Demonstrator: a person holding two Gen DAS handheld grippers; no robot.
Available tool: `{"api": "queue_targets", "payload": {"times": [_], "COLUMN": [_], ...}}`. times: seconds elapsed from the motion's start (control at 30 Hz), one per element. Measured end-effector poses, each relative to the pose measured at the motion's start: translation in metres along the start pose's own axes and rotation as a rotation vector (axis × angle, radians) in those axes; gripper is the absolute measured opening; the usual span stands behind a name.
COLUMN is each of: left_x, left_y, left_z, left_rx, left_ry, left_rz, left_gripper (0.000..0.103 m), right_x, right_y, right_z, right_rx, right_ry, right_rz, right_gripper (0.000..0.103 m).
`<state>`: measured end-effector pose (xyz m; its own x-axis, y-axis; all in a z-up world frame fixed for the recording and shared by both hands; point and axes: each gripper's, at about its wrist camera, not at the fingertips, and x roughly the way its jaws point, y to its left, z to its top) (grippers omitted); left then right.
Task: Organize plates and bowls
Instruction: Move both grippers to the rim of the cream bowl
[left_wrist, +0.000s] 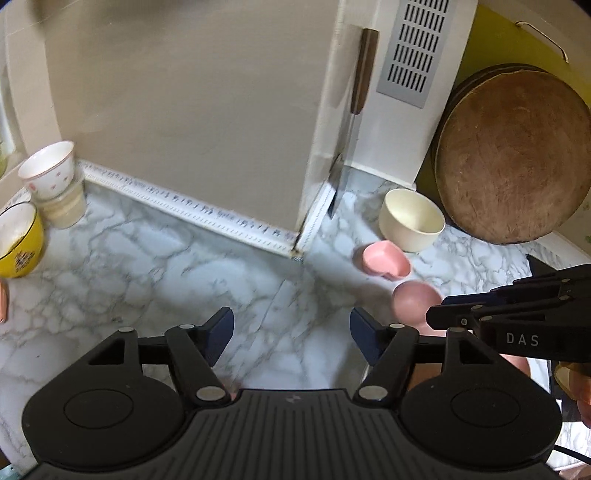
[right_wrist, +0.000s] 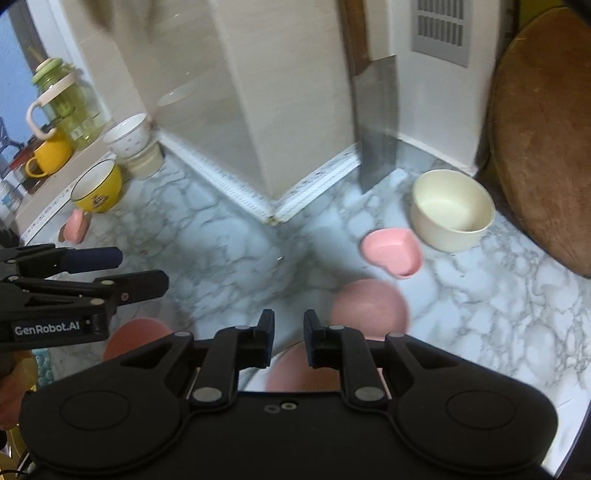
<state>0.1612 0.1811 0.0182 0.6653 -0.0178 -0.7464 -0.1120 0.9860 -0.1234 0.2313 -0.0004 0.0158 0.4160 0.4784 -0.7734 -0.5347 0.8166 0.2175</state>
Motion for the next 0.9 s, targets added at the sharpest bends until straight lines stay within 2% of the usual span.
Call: {"api": "queue_targets", "payload": {"times": [0.4, 0.6, 0.67, 0.7, 0.73, 0.8, 0.9], "left_x": [0.042, 0.067, 0.076, 0.08, 0.083, 0.089, 0.102], "left_y": [-0.055, -0.081, -0.087, -0.09, -0.093, -0.098, -0.107], "left_z": [0.031, 0.048, 0.054, 0.057, 0.059, 0.063, 0.073], "left_rx": [0.088, 0.121, 0.126, 0.131, 0.133, 0.139, 0.144], "left_ry": [-0.001, -0.009, -0.011, -0.015, -0.02, -0.026, -0.032], "left_rz": [-0.035, -0.068, -0.083, -0.083, -0.078, -0.077, -0.064], "left_gripper": [0.071, 0.071, 0.071, 0.071, 0.071, 0.072, 0.072], "right_x": [0.002, 0.007, 0.007, 0.006, 0.006, 0.007, 0.013], "right_y": [-0.074, -0.113, -0.124, -0.128, -0.132, -0.139, -0.149], "right_z": [0.007, 0.013, 0.015, 0.017, 0.018, 0.022, 0.028], "right_rx": [0.057, 0.121, 0.131, 0.125, 0.124, 0.117, 0.112], "right_ry": [-0.029, -0.052, -0.083, -0.095, -0.111, -0.114, -0.123], "right_rz": [-0.064, -0.058, -0.056, -0.05, -0.042, -0.037, -0.077], "right_gripper": [0.017, 0.023, 0.032, 0.045, 0.066, 0.089, 0.089]}}
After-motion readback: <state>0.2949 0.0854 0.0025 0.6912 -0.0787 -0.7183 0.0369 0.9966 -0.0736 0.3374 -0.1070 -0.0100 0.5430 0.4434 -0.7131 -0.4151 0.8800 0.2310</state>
